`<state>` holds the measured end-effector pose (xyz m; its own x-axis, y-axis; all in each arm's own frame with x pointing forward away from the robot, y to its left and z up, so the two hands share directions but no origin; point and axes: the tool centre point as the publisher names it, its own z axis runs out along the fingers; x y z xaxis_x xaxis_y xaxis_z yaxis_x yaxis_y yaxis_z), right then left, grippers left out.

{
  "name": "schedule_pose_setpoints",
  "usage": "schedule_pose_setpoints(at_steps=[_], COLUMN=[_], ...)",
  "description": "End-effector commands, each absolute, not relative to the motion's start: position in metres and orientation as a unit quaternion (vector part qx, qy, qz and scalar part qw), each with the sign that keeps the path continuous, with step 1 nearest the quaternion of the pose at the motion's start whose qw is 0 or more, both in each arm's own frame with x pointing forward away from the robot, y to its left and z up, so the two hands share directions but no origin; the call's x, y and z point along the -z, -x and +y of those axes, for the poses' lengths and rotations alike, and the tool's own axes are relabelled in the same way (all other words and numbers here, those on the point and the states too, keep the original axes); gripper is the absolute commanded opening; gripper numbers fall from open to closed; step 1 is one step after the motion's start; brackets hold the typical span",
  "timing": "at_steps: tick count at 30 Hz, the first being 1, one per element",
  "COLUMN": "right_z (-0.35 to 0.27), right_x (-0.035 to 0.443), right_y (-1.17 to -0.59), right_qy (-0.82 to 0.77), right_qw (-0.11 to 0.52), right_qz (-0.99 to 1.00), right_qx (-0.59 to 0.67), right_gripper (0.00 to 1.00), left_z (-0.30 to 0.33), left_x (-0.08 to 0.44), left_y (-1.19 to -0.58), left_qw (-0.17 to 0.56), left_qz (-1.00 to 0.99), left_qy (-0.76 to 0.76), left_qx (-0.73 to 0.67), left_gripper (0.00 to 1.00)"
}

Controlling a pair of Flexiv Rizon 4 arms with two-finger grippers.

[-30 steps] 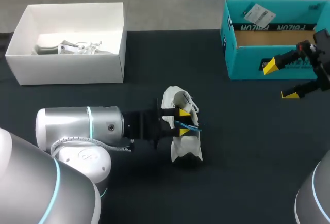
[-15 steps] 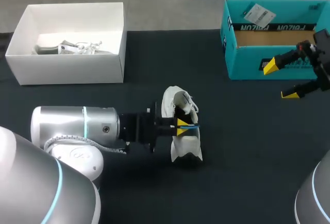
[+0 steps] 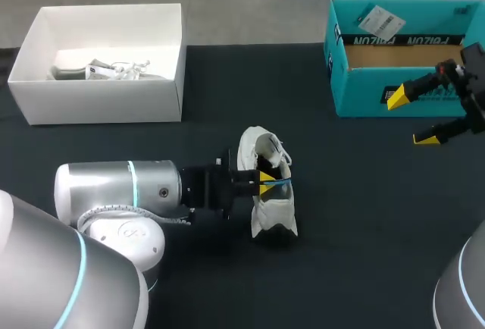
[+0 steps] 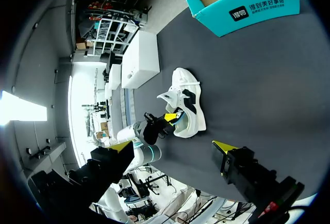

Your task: Take the shoe out of the shoebox, open the shoe tongue, remove and reinsert the insole, then place the shoe into the shoebox

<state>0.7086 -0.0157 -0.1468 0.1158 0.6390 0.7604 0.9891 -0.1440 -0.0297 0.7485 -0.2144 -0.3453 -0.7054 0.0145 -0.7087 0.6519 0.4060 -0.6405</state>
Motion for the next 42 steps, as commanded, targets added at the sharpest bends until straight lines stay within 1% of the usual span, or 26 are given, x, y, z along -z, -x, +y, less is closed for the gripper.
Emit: schedule_pose_setpoints(at_steps=[1,3,4,6,8,10,13,16,17,20,21,22,33,42], right_z=[-0.015,-0.015,-0.015,-0.015,-0.015,-0.015,-0.015,-0.015,-0.015,-0.015,-0.015,-0.015,-0.015,-0.015], right_x=[0.148,0.148,0.148,0.148,0.148,0.148,0.148,0.148,0.148,0.148,0.148,0.148,0.148,0.148], right_y=[-0.708,-0.708,-0.708,-0.708,-0.708,-0.708,-0.708,-0.708,-0.708,-0.708,-0.708,-0.708,-0.708,-0.708], right_qy=[0.692,0.692,0.692,0.692,0.692,0.692,0.692,0.692,0.692,0.692,0.692,0.692,0.692,0.692], right_qw=[0.283,0.283,0.283,0.283,0.283,0.283,0.283,0.283,0.283,0.283,0.283,0.283,0.283,0.283], right_qz=[-0.589,-0.589,-0.589,-0.589,-0.589,-0.589,-0.589,-0.589,-0.589,-0.589,-0.589,-0.589,-0.589,-0.589], right_qx=[0.308,0.308,0.308,0.308,0.308,0.308,0.308,0.308,0.308,0.308,0.308,0.308,0.308,0.308], right_gripper=[1.00,1.00,1.00,1.00,1.00,1.00,1.00,1.00,1.00,1.00,1.00,1.00,1.00,1.00], left_z=[-0.218,-0.216,-0.214,-0.212,-0.209,-0.207,-0.206,-0.207,-0.207,-0.209,-0.210,-0.211,-0.230,-0.231], left_x=[0.339,0.333,0.330,0.326,0.324,0.323,0.322,0.325,0.326,0.325,0.324,0.324,0.336,0.348], left_y=[-0.749,-0.745,-0.743,-0.739,-0.735,-0.734,-0.732,-0.732,-0.733,-0.731,-0.730,-0.729,-0.728,-0.735], left_qw=[0.318,0.318,0.319,0.318,0.319,0.318,0.316,0.313,0.313,0.310,0.309,0.307,0.286,0.283], left_qz=[0.781,0.778,0.775,0.772,0.770,0.769,0.769,0.770,0.770,0.769,0.769,0.769,0.777,0.796], left_qy=[-0.209,-0.208,-0.211,-0.217,-0.224,-0.225,-0.227,-0.229,-0.229,-0.230,-0.231,-0.233,-0.240,-0.238], left_qx=[0.496,0.501,0.503,0.506,0.506,0.506,0.508,0.507,0.507,0.509,0.510,0.510,0.508,0.480], left_gripper=[0.32,0.45,0.48,0.48,0.46,0.38,0.34,0.17,0.14,0.11,0.01,0.00,0.00,0.00])
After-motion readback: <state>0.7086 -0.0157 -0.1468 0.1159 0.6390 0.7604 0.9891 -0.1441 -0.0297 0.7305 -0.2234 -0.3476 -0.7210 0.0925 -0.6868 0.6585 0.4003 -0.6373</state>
